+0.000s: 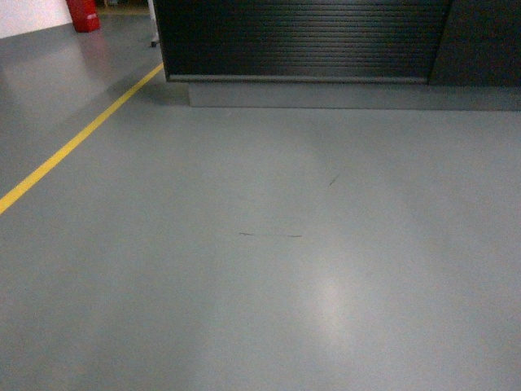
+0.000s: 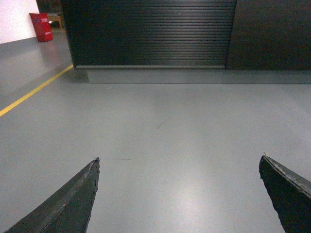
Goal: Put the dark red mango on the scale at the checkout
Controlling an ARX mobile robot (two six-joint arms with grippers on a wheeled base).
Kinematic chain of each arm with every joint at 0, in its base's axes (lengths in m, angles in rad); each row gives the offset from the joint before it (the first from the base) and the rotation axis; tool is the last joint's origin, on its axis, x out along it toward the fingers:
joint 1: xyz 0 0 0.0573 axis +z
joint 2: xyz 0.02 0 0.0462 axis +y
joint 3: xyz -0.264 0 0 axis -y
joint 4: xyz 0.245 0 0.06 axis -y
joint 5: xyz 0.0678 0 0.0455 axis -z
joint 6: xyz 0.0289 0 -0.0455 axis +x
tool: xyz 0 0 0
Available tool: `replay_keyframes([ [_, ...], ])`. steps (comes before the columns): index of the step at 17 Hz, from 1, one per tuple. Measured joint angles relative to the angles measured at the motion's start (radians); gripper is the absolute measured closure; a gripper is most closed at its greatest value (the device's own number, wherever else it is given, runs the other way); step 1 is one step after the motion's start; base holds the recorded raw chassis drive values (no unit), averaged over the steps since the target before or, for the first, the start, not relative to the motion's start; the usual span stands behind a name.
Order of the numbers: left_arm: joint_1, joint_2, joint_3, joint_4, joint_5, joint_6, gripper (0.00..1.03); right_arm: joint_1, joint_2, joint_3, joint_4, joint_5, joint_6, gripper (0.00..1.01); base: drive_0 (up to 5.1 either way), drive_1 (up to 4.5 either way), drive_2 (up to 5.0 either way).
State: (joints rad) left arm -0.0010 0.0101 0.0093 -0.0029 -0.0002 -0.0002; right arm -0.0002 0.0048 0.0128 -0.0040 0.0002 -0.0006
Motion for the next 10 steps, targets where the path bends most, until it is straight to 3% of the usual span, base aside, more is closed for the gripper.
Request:
replay_keyframes([
  [10,0.000,0.000,0.000,0.000,0.000,0.000,0.05,0.000,0.000,0.000,0.000,0.000,0.000,0.03,0.0,0.00,0.0],
])
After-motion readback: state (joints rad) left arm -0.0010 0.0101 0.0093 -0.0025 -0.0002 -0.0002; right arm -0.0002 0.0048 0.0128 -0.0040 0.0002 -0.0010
